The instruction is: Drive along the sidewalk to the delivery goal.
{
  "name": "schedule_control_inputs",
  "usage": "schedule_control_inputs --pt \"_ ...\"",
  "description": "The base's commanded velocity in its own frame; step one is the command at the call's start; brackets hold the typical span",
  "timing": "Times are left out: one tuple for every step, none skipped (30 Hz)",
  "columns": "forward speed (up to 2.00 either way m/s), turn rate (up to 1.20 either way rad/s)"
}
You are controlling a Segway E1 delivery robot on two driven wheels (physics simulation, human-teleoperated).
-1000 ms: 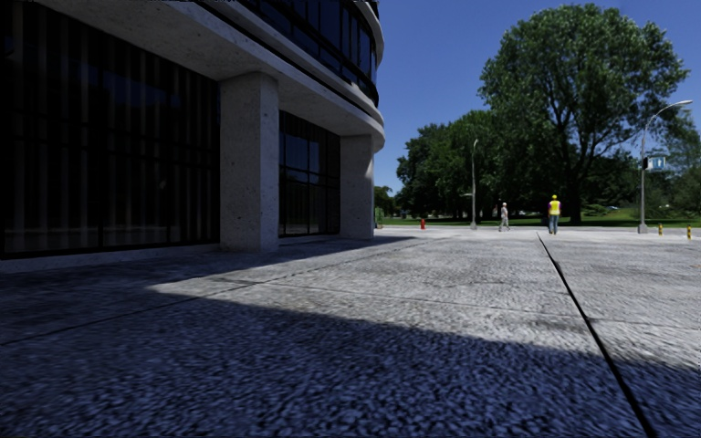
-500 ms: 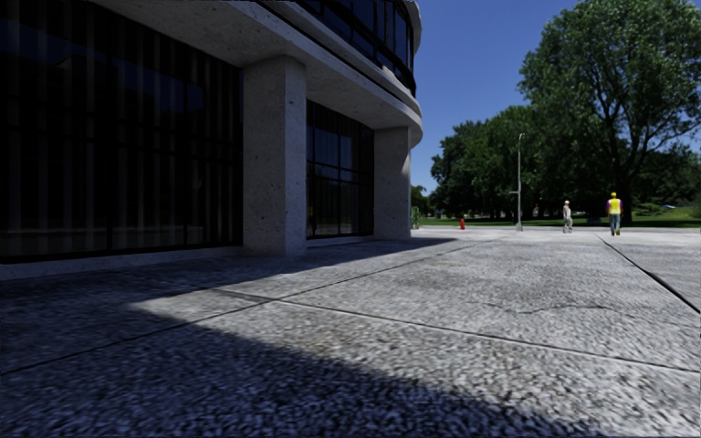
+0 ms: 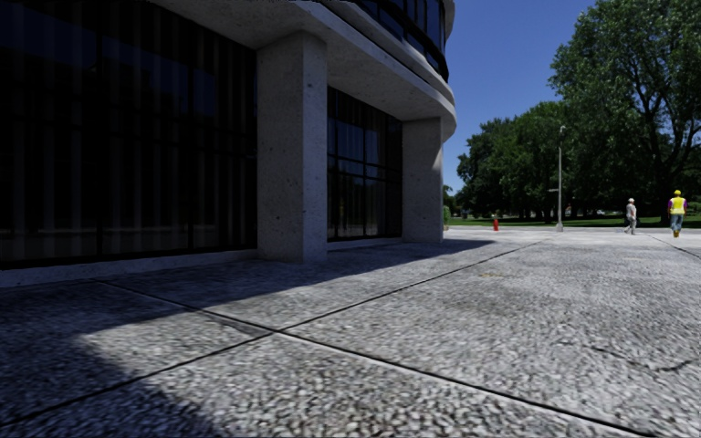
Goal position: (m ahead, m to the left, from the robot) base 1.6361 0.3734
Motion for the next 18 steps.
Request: schedule_control_inputs --pt "2.0 0.0" --pt "2.0 0.0" --pt "2.0 0.0" --pt "2.0 0.0" --pt "2.0 0.0" --pt "2.0 0.0" --pt "2.0 0.0" --pt "2.0 0.0" --pt "1.98 0.0" --pt "1.92 0.0" --pt "1.92 0.0" --pt "1.79 0.0" --pt "1.67 0.0" --pt "1.61 0.0" --pt "1.59 0.0" --pt "1.59 0.0" --pt "1.57 0.0" --pt "1.56 0.0"
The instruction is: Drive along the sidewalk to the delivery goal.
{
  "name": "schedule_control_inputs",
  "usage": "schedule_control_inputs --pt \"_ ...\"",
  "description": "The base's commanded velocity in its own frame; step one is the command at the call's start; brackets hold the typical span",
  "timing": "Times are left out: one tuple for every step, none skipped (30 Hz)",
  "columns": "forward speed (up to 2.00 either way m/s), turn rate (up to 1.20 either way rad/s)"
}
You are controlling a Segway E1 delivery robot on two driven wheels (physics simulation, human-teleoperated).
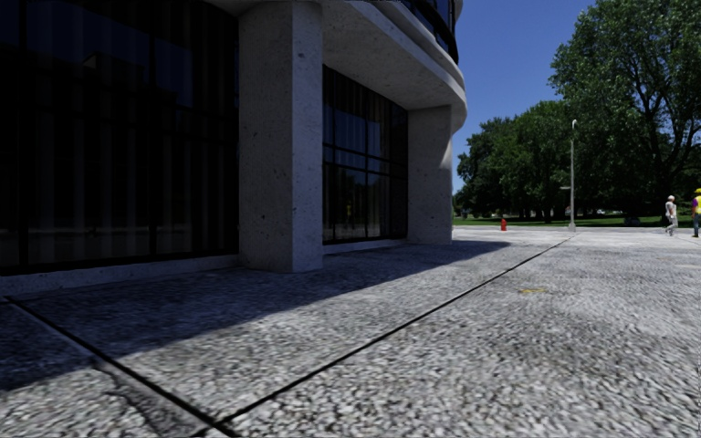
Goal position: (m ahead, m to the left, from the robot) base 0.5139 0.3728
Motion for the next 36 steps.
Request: schedule_control_inputs --pt "1.54 0.0" --pt "1.47 0.0" --pt "1.31 0.0" --pt "1.31 0.0" --pt "1.13 0.0" --pt "0.99 0.0" --pt "0.91 0.0" --pt "0.82 0.0" --pt "0.69 0.0" --pt "0.69 0.0" --pt "0.6 0.0" --pt "0.49 0.0" --pt "0.33 0.0" --pt "0.13 0.0" --pt "0.13 0.0" --pt "0.0 0.0" --pt "0.0 0.0" --pt "0.0 0.0" --pt "0.0 0.0" --pt "0.0 0.0" --pt "0.0 0.0" --pt "0.0 0.0" --pt "0.0 0.0" --pt "0.0 0.0" --pt "0.0 0.0" --pt "0.0 0.0" --pt "0.0 0.0" --pt "0.0 0.0" --pt "0.0 0.0" --pt "0.0 0.0" --pt "0.0 0.0" --pt "0.0 0.0" --pt "0.0 0.0" --pt "0.0 0.0" --pt "0.0 0.0" --pt "0.0 0.0"
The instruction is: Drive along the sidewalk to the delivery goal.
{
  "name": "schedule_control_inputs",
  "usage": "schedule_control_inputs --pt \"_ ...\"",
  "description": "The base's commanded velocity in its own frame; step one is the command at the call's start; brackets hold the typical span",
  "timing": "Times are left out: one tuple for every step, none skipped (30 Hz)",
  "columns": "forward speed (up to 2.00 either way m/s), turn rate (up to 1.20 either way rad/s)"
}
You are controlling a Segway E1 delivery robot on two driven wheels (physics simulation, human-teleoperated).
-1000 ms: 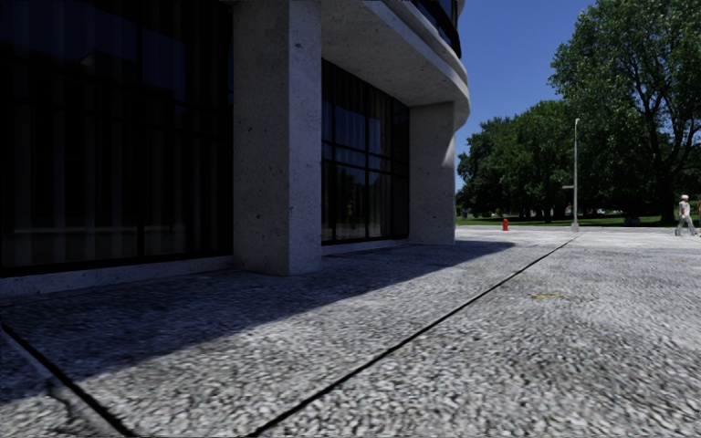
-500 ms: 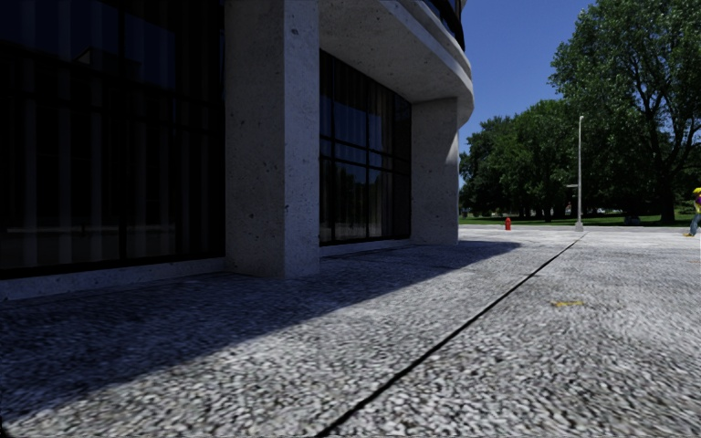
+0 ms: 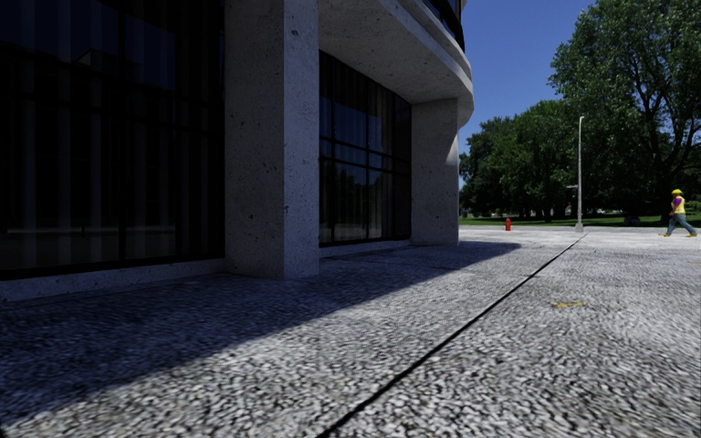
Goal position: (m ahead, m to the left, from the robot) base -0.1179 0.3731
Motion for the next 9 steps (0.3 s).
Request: schedule_control_inputs --pt "0.0 0.0" --pt "0.0 0.0" --pt "0.0 0.0" --pt "0.0 0.0" --pt "0.0 0.0" --pt "0.0 0.0" --pt "0.0 0.0" --pt "0.0 0.0" --pt "0.0 0.0"
